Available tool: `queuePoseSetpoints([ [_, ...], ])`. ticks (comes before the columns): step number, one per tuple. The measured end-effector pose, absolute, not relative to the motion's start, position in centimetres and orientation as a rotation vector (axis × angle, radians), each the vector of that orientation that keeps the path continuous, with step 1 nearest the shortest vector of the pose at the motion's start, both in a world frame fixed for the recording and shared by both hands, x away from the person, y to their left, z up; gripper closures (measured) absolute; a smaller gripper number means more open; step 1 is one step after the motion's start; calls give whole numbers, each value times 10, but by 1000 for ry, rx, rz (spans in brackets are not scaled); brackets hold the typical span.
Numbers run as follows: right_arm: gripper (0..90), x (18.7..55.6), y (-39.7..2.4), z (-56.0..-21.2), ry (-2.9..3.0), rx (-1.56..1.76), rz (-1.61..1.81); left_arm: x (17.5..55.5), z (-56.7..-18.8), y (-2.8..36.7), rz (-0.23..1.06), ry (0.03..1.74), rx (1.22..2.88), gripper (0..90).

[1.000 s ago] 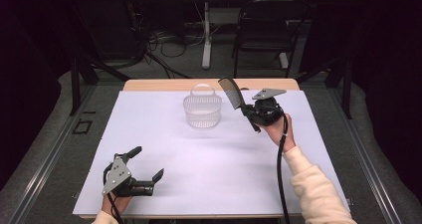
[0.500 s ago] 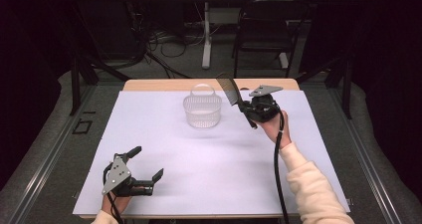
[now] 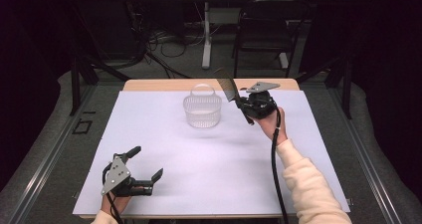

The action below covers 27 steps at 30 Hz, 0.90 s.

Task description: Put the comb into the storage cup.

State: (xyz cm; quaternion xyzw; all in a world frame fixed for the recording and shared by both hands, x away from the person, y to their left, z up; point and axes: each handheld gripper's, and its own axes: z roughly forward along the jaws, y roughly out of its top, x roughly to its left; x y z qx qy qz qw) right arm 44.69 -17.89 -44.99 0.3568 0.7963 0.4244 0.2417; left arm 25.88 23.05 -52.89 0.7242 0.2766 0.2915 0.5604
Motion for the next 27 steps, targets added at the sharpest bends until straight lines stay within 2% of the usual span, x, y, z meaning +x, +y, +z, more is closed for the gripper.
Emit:
queuePoseSetpoints([
  [27, 725, 457, -167, -447, 2149, 942, 1203, 259, -529, 231, 685, 651, 1705, 3],
])
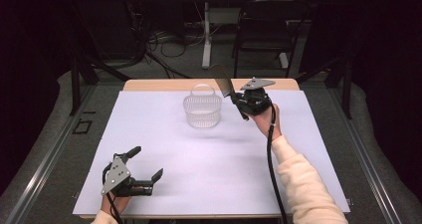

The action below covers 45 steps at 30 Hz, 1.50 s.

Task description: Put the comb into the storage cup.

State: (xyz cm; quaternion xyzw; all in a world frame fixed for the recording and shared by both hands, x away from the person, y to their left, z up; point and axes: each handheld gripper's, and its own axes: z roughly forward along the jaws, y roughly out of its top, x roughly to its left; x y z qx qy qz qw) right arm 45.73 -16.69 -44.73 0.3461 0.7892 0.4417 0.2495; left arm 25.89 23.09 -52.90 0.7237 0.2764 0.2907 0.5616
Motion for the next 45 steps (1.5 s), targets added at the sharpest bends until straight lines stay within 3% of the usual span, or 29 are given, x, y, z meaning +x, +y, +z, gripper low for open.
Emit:
queuePoseSetpoints([
  [45, 725, 463, -144, -439, 2111, 846, 1272, 260, -530, 230, 677, 664, 1707, 5],
])
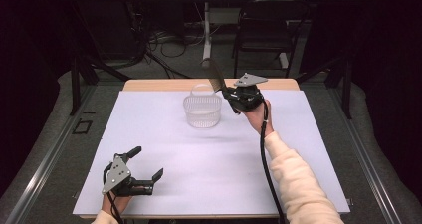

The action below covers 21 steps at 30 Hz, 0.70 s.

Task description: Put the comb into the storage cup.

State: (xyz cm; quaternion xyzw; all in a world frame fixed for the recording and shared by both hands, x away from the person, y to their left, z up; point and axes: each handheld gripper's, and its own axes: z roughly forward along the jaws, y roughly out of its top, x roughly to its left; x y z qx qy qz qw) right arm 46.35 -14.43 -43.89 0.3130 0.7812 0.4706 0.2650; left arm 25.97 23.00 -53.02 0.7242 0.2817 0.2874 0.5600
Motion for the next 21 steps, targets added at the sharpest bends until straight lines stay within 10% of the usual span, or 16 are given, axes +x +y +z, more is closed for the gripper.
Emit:
queuePoseSetpoints([
  [21, 725, 465, -134, -429, 2087, 794, 1273, 259, -530, 230, 678, 663, 1706, 6],
])
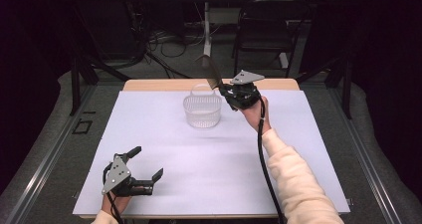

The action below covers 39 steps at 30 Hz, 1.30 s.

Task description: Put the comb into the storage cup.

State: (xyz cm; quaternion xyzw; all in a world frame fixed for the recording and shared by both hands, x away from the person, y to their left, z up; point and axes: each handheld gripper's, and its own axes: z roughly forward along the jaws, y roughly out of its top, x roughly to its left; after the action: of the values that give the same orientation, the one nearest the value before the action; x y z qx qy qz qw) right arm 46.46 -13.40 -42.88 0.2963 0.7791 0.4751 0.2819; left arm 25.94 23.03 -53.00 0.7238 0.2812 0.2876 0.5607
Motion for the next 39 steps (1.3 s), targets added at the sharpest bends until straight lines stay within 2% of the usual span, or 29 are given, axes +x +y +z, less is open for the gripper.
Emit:
queuePoseSetpoints([
  [21, 725, 467, -118, -421, 2052, 741, 1301, 260, -530, 231, 677, 662, 1703, 6],
  [39, 725, 475, -105, -427, 2058, 726, 1304, 260, -530, 232, 677, 663, 1702, 6],
])
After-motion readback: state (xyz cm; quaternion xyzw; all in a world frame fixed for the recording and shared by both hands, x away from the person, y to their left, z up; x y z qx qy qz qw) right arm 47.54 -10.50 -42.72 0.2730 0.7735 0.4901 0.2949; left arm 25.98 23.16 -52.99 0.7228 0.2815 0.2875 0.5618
